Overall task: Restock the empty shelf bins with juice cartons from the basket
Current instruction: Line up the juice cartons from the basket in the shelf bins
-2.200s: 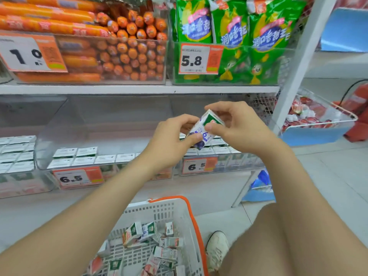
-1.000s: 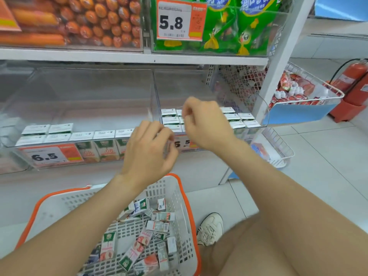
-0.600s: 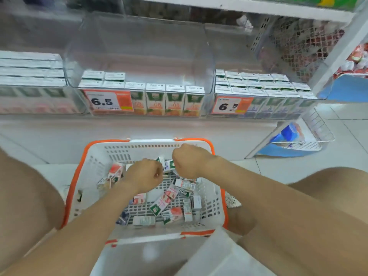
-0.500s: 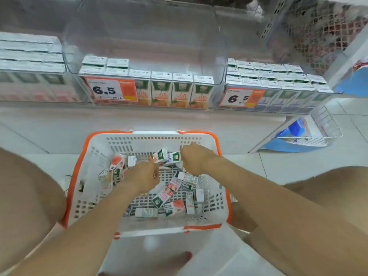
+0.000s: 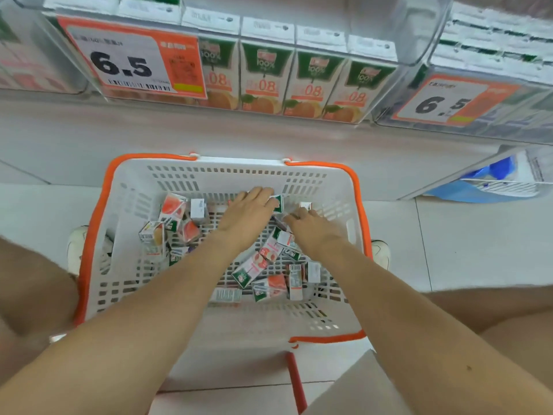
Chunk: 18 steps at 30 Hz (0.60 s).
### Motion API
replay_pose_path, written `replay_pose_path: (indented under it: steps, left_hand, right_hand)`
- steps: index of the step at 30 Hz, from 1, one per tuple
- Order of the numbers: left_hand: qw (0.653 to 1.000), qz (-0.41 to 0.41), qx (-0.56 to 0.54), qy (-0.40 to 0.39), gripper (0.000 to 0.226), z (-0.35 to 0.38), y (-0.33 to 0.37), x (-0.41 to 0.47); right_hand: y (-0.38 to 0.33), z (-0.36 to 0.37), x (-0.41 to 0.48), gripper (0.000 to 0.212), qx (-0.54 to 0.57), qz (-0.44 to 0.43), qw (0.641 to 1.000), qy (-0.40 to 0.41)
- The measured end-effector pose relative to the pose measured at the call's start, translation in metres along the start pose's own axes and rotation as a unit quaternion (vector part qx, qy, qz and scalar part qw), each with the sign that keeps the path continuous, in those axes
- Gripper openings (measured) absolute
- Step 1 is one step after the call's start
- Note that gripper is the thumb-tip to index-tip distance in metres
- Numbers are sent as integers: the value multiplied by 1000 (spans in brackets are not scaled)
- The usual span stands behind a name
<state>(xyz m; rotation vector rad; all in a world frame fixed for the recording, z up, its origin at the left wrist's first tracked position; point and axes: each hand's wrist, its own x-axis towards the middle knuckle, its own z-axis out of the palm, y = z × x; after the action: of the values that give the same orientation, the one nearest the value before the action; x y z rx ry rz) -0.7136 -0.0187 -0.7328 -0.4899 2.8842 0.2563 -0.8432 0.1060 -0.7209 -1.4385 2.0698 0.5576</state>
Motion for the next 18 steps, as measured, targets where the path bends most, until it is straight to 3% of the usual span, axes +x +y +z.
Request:
replay_pose_path:
  steps: [2,6,12,16,18]
  left_hand:
    - [999,29,-1,-37,98,0,4,17]
    - [990,40,66,-122,92,5,10,32]
    - [988,48,142,-24,64,11,7,29]
    - [996,20,81,-32,82,8,-2,18]
    - [998,15,37,-40,81,6,-8,8]
  right_hand:
    - [2,-2,2,84,-16,-4,1000,13]
    - [8,-1,1,54,6,9,999,34]
    - [25,-4,-1,52,196,39,977,76]
    - [27,-22,-10,53,357,55,928,91]
    - [25,-33,-17,49,433,61,895,84]
